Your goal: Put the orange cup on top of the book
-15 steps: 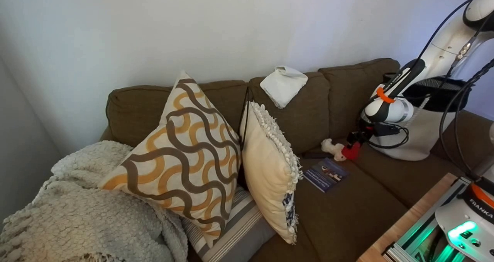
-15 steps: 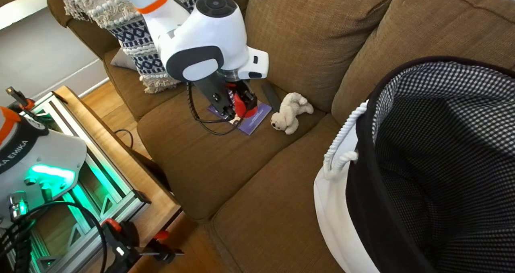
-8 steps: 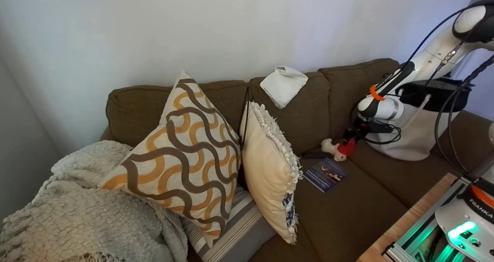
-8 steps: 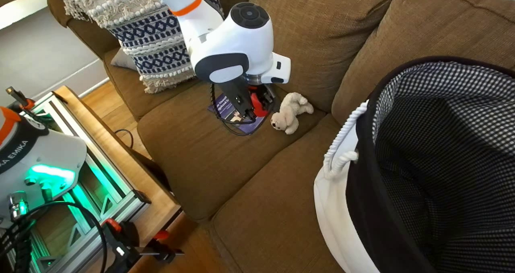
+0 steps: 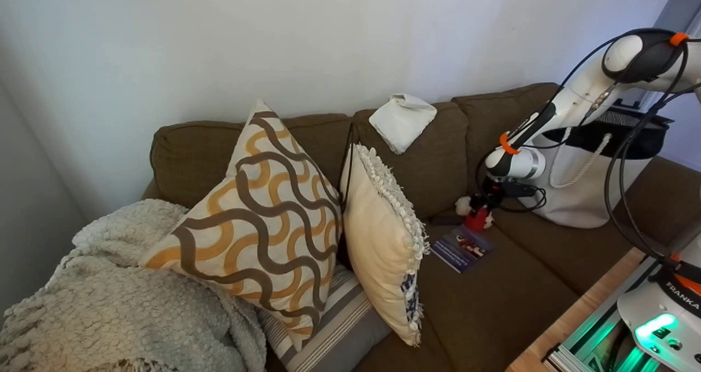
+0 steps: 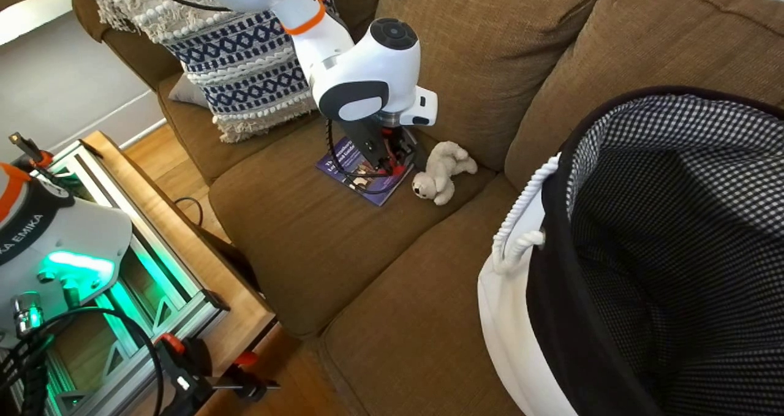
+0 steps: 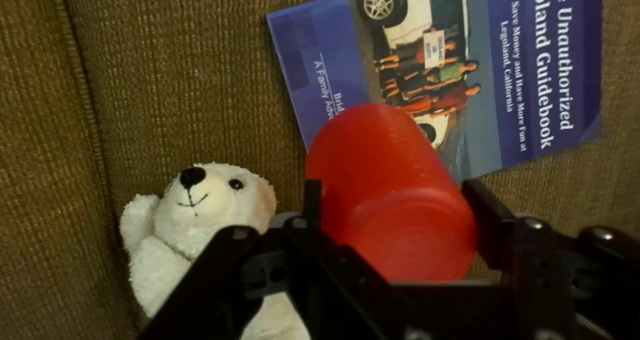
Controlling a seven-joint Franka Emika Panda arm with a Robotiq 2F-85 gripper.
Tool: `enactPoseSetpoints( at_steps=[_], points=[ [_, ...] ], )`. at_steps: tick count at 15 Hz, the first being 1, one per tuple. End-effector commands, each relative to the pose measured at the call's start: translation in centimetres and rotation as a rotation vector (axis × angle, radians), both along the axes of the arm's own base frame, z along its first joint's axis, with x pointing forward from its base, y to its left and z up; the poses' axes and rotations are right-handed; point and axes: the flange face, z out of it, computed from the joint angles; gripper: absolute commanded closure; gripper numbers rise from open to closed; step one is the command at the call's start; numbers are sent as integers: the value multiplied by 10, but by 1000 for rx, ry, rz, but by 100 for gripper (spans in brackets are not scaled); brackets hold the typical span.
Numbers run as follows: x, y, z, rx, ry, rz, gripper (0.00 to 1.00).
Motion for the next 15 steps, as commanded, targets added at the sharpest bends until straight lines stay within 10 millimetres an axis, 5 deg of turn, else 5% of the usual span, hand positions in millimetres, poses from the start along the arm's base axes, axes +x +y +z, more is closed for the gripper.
enactPoseSetpoints(
  at_steps=[1,2,4,11,15],
  points=[
    [8,15,-32,-54,38,-12,56],
    [9,22,-38,-63,51,-1,20],
    [8,37,-45,-74,77,22,0],
    [-54,58,12,-292,25,90,0],
    [-97,73,55,-335,-112,303,0]
  ],
)
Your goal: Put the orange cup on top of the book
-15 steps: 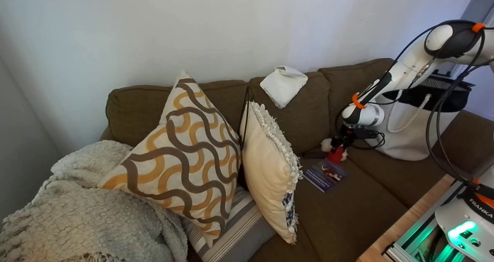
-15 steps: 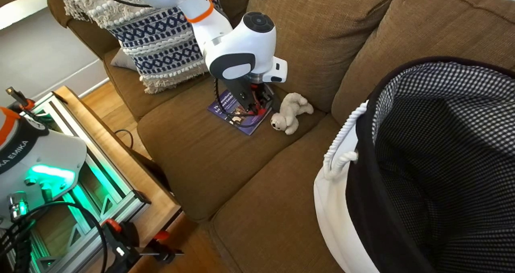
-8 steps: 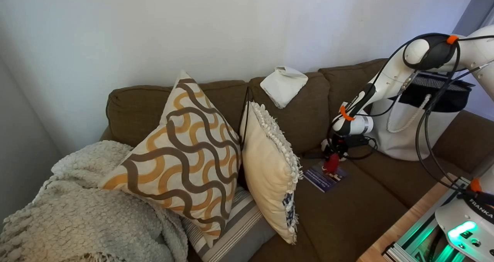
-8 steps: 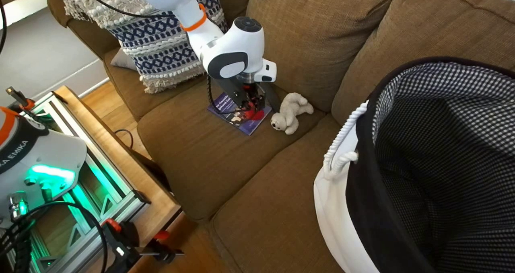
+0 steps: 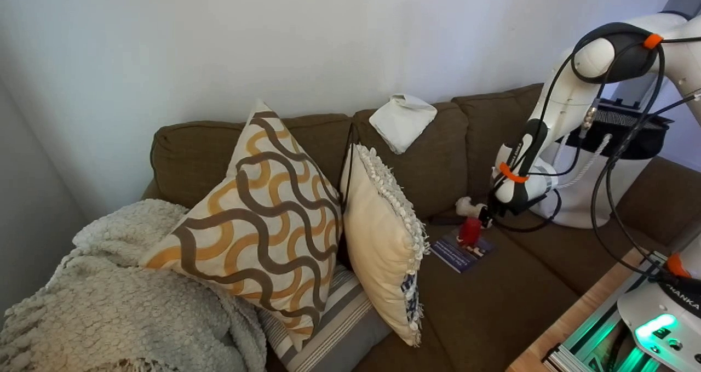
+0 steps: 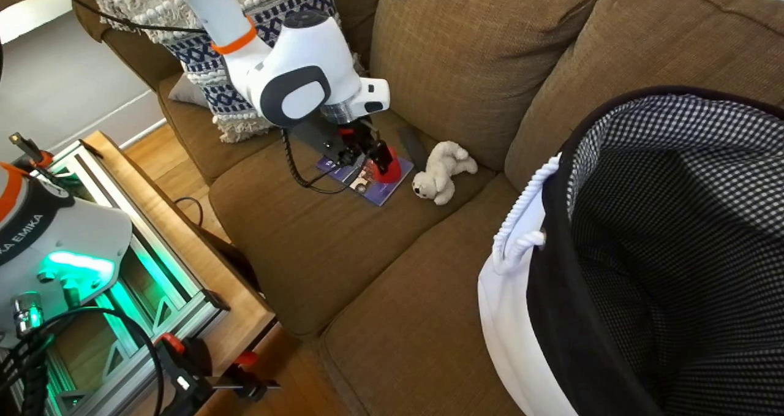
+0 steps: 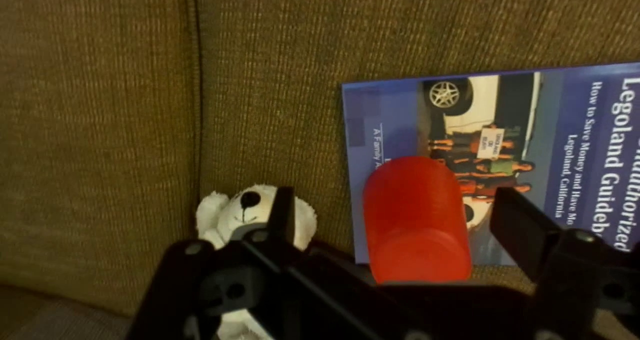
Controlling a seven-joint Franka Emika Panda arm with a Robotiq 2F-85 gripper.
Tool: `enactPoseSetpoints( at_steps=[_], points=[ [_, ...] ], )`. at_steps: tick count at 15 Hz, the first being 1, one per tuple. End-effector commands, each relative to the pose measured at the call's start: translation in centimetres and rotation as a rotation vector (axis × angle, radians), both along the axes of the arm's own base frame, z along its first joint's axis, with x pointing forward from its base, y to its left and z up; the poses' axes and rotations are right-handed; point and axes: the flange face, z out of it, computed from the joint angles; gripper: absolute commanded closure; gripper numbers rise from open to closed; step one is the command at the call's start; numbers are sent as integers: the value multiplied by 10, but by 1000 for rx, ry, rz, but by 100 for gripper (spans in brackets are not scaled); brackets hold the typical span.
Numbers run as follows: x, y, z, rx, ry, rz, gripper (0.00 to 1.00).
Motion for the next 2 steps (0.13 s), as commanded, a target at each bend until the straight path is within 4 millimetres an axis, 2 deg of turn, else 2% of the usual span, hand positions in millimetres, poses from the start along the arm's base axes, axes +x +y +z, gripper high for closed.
enactPoseSetpoints(
  at_steps=[1,2],
  points=[
    [-48,23,49,-3,-98,181,0],
    [-20,12,21,-9,-67,101,0]
  ],
)
